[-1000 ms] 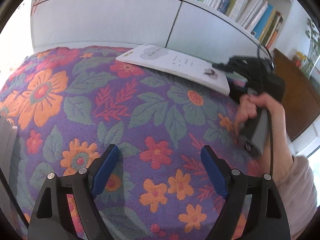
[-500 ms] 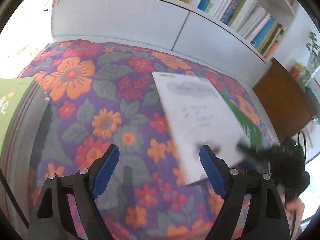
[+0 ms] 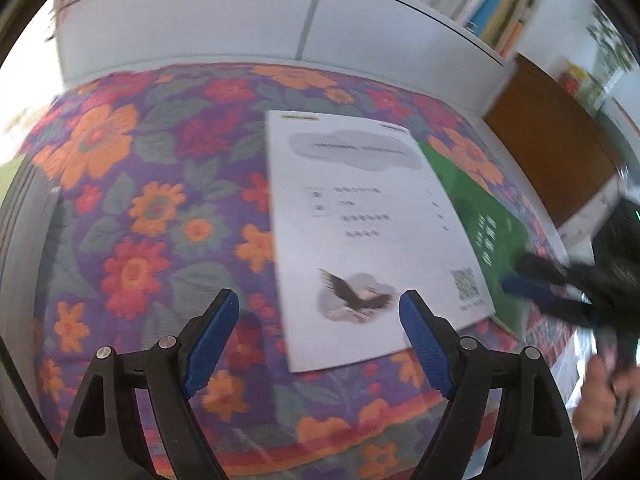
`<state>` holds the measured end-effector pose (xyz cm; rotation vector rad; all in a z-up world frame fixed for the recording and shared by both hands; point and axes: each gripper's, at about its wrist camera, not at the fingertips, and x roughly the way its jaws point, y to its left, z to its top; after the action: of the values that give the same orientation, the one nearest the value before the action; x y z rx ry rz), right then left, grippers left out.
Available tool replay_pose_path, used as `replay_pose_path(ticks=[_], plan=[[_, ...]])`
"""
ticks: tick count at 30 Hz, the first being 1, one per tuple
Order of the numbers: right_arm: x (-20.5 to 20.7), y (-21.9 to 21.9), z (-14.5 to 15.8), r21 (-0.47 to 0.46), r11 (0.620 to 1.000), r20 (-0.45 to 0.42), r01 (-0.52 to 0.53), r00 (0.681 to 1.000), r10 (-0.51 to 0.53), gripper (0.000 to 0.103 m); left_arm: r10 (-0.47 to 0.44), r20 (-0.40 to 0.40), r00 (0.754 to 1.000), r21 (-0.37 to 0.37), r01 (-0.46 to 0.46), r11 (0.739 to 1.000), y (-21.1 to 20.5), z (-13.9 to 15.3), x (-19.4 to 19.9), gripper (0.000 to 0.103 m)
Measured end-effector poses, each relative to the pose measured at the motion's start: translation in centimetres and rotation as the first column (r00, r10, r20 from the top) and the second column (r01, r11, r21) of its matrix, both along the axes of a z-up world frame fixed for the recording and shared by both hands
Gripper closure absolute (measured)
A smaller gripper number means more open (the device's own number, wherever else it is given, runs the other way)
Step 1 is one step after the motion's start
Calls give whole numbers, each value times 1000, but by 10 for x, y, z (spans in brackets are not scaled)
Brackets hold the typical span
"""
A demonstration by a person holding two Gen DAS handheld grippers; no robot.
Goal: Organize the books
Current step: 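Slide the right tool fingers onto the white book's edge and close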
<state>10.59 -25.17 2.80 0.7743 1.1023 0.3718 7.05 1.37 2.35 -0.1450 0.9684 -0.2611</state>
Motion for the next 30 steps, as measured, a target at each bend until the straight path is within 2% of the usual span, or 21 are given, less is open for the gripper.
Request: replay_pose_path(ticks=[1,3,4,7,10,13,14,17,18,19,20,22,25,27,30], plan=[[8,-1,-4,-47,999,3,2,1000,-1,62,-25,5,1000,30,24,999,-7,-1,-1,22],[19,0,-9,-6,999,16,-40,999,40,62,-61,-17,998,62,62,996,-15,-7,1,22],[22,0,-11,12,999,11,-48,999,48,62,-79,-53,995,49,82,995,-17,-13,5,22],[32,10,-20,63,992,2,-106,994,106,60,-93,-50,994,60,96,994,-19,-15,7,21],[41,14,-21,109,988,8,-105,994,105,53,-116,-53,992,71,120,990,-20,-16,8,21],[50,13,-21,145,978,13,-152,988,152,52,-124,-45,991,68,127,990,-19,-17,7,21],[52,12,-20,185,970,24,-160,987,159,52,-124,-47,991,61,127,990,-17,-17,7,21],[47,-2,-18,335,919,87,-208,978,189,52,-129,-53,990,37,131,991,-13,-16,9,20],[47,-3,-17,378,900,105,-216,976,190,55,-134,-49,990,45,136,990,-14,-17,9,20],[48,1,-19,457,855,121,-246,969,214,68,-136,-44,990,59,139,989,-16,-17,7,20],[47,9,-21,520,814,121,-261,965,232,71,-136,-39,990,76,139,987,-18,-17,5,20],[49,21,-19,429,869,99,-246,969,225,72,-134,-27,991,96,136,986,-21,-18,4,20],[53,34,-9,198,958,108,-206,976,187,72,-138,-25,990,84,139,987,-20,-18,4,20],[54,30,-5,86,984,78,-156,986,149,71,-136,-29,990,77,138,988,-20,-17,5,20],[48,21,-2,-48,986,20,-162,986,163,62,-144,-35,989,51,146,988,-17,-15,4,20]])
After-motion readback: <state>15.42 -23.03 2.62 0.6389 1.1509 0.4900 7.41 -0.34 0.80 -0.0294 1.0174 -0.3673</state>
